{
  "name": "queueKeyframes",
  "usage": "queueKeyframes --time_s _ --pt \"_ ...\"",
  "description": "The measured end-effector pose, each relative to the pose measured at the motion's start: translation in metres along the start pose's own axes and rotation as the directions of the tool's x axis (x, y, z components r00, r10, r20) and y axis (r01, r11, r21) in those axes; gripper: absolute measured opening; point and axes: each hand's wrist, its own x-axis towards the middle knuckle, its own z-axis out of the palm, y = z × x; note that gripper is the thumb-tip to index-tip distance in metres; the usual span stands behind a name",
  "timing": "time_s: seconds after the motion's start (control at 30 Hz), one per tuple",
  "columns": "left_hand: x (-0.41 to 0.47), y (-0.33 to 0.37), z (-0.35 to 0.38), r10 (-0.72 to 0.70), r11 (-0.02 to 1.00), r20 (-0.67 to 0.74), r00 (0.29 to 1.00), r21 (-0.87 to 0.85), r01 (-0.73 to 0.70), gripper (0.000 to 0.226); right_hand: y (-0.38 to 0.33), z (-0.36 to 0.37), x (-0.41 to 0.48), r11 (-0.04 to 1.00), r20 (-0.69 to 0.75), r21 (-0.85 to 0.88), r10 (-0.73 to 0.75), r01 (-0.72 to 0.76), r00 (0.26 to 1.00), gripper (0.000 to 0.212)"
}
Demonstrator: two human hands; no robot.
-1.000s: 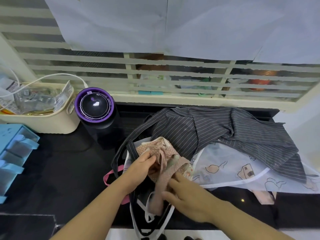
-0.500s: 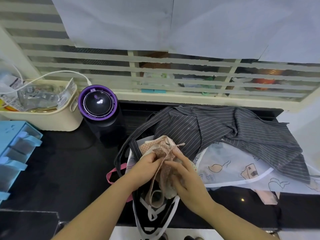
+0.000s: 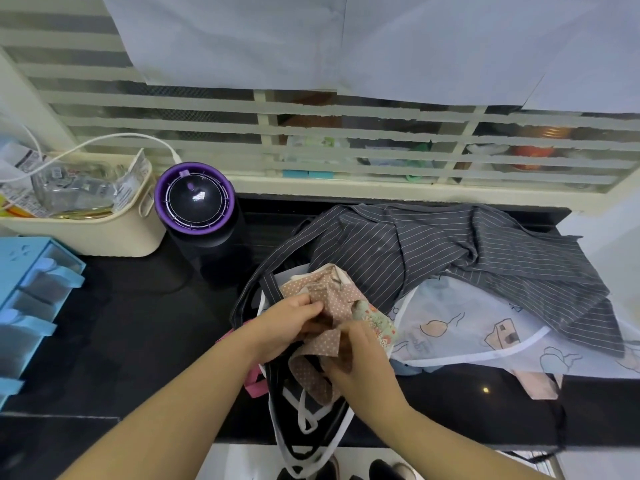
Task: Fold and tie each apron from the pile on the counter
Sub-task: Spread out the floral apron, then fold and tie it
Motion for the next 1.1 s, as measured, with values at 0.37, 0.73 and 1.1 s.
queueKeyframes --time_s 0.37,0.73,1.1 --pt "0.001 -0.001 -0.002 0.040 0.989 0.017 0.999 0.140 -0.042 0.020 0.000 -0.026 0.016 0.995 -0.026 -0.096 -0.034 0.032 0.999 0.022" --pt "-0.003 0.022 -0.009 -0.008 0.928 0.061 0.998 0.372 -0.015 0.023 -0.008 -0.026 0.050 0.934 0.207 -0.298 0.263 -0.195 0.942 0.024" --pt "-0.038 0.042 0.013 0.322 0.237 0.162 0.933 0.940 -0.245 0.020 -0.011 -0.021 0.057 0.929 0.161 -0.049 0.370 -0.367 0.915 0.018"
